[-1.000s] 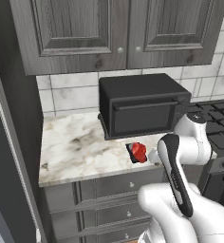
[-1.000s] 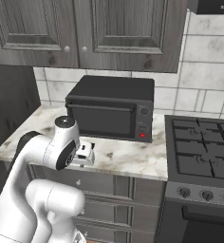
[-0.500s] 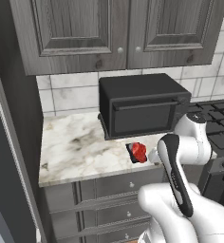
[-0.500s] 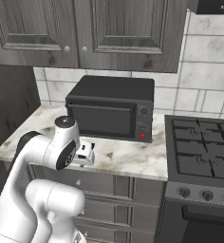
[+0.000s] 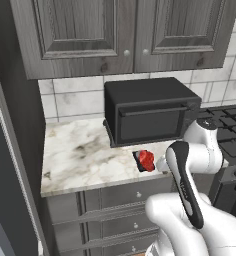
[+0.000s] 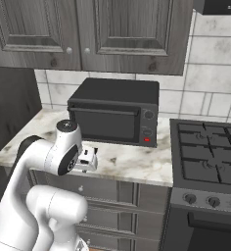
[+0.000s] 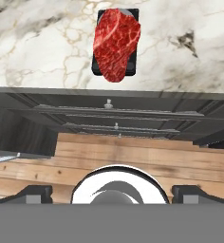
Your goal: Take the steak from the fridge and place it on the digital scale on the counter by the fridge. Wait a few seconds for a reading, then move it to the plate on the dining counter.
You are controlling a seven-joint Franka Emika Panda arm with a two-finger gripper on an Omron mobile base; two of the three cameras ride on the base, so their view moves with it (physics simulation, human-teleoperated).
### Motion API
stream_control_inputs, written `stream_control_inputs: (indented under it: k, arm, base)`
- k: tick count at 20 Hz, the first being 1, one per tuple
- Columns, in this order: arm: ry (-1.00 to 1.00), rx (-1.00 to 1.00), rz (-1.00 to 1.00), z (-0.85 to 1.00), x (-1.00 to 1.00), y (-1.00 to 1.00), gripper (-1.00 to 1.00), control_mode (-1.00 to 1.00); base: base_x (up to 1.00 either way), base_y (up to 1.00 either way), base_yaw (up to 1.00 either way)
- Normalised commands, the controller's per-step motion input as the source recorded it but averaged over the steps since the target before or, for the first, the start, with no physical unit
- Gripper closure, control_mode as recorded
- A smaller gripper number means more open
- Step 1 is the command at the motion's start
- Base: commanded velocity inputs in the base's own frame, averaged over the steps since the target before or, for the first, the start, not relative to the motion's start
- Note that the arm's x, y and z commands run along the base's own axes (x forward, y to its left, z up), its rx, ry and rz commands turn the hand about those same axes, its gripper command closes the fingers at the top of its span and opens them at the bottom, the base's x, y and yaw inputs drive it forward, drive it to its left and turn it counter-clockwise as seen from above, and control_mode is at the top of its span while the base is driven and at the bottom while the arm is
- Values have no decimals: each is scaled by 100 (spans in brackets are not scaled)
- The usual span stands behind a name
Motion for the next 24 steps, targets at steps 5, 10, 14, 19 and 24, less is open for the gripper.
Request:
stream_control_inputs:
  k: [5, 10, 14, 19, 24]
  arm:
    - [0, 0, 0, 0, 0, 0, -100, -100]
    - [0, 0, 0, 0, 0, 0, -100, -100]
    - [0, 0, 0, 0, 0, 0, -100, -100]
    - [0, 0, 0, 0, 0, 0, -100, -100]
    - [0, 0, 0, 0, 0, 0, -100, -100]
  base:
    - [0, 0, 0]
    - [0, 0, 0]
    - [0, 0, 0]
    - [0, 0, 0]
    - [0, 0, 0]
